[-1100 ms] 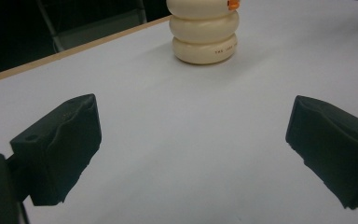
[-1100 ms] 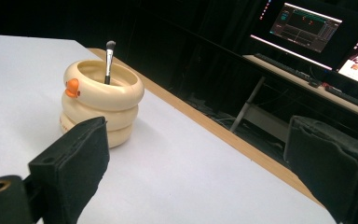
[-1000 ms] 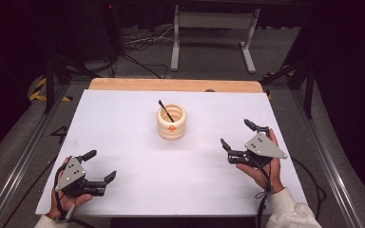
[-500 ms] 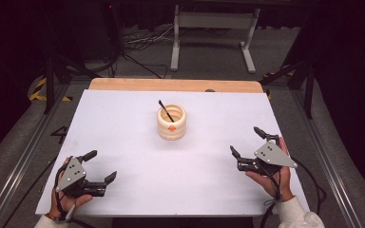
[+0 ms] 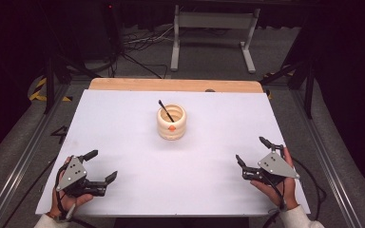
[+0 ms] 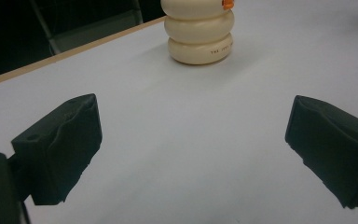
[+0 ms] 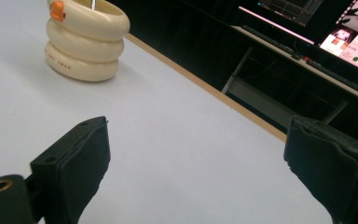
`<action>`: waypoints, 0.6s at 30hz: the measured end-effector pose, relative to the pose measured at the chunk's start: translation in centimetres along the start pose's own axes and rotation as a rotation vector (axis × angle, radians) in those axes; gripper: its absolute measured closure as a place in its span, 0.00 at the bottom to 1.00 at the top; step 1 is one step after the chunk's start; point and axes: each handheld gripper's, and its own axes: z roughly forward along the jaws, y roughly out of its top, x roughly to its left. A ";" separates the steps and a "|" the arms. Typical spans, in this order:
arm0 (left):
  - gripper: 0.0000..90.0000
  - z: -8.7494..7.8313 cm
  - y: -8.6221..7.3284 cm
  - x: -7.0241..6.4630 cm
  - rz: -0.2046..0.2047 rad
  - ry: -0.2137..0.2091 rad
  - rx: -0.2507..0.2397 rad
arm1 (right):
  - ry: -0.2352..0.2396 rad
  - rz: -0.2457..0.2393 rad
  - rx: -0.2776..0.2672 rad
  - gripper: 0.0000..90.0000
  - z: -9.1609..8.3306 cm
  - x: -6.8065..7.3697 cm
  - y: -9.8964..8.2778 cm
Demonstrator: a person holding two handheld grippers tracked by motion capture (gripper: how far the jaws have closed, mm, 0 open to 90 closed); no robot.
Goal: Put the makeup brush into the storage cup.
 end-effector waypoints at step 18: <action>0.04 0.1 0.2 -0.1 0.009 0.008 -0.009 | 0.016 0.093 0.074 0.06 -2.1 -0.3 -4.0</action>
